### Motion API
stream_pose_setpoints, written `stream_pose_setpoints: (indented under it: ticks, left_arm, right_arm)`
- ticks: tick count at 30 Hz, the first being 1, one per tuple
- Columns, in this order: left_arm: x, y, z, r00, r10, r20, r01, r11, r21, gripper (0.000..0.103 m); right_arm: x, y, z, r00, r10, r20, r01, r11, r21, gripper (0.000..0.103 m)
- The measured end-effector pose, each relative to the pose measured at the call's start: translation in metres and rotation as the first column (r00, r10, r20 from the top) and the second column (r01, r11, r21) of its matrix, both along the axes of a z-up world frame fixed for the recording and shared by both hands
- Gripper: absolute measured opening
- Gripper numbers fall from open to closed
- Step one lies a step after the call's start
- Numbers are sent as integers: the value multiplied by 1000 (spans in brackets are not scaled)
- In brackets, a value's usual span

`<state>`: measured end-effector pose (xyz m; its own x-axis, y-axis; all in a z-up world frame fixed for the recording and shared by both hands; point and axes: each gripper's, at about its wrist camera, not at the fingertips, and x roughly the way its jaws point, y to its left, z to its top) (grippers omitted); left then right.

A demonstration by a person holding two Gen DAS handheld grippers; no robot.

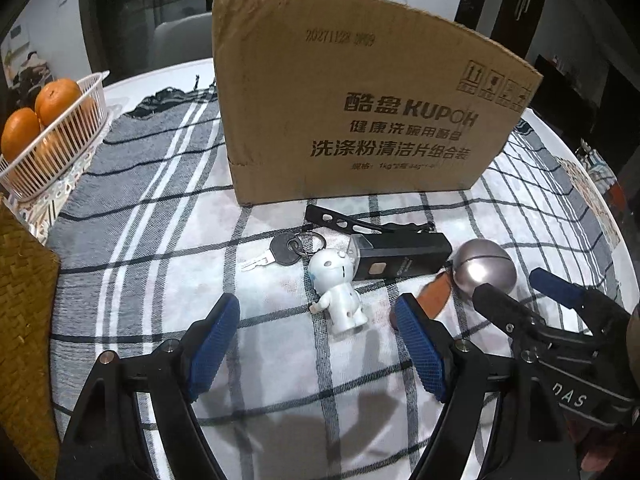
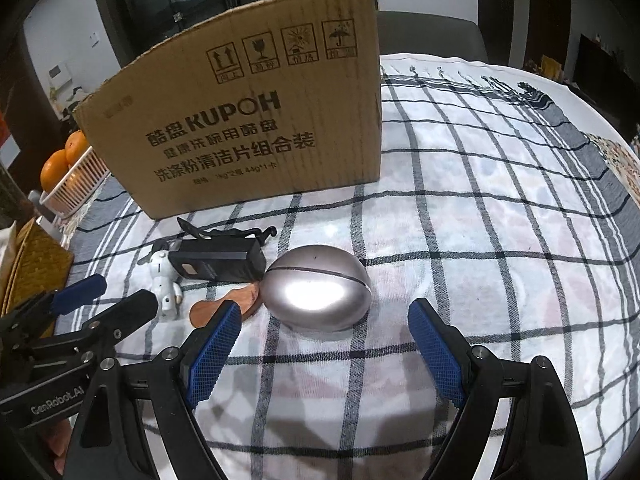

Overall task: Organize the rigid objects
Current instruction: 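Grasp the white robot figurine with the left tool while the right tool grasps the silver egg speaker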

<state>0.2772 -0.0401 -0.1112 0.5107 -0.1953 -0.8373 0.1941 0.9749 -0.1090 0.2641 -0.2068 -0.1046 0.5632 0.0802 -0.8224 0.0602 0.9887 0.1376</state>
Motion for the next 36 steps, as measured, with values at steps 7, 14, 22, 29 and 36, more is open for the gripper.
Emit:
stream_pose_setpoints:
  ticks: [7,14,22,29,36]
  left_arm:
    - [11,-2,-11,999,20,-28,-20,1000,-1,77]
    - [20,-6,-21,998,41,-46,-41,999,5,75]
    - [25,-12,-23,999,50,-15,-50,998,33,64]
    - [22,-12,-23,999,37,26,-38,998,42,43]
    - [16,-4,-23,1000,16,24,-15,999,-40,28]
  right_arm:
    - [8,0,-8,1000,4,-17,-4,1000,-11,86]
    - [16,3,-15,999,16,-28,-17,1000,-20,86]
    - [20,0,-19,1000,18,-16,-18,1000,-18,86]
    - [20,1,-19,1000,28,8,-27,999,-23,82]
    - [19,7,-16,998,54,27,-53,998,-27,66]
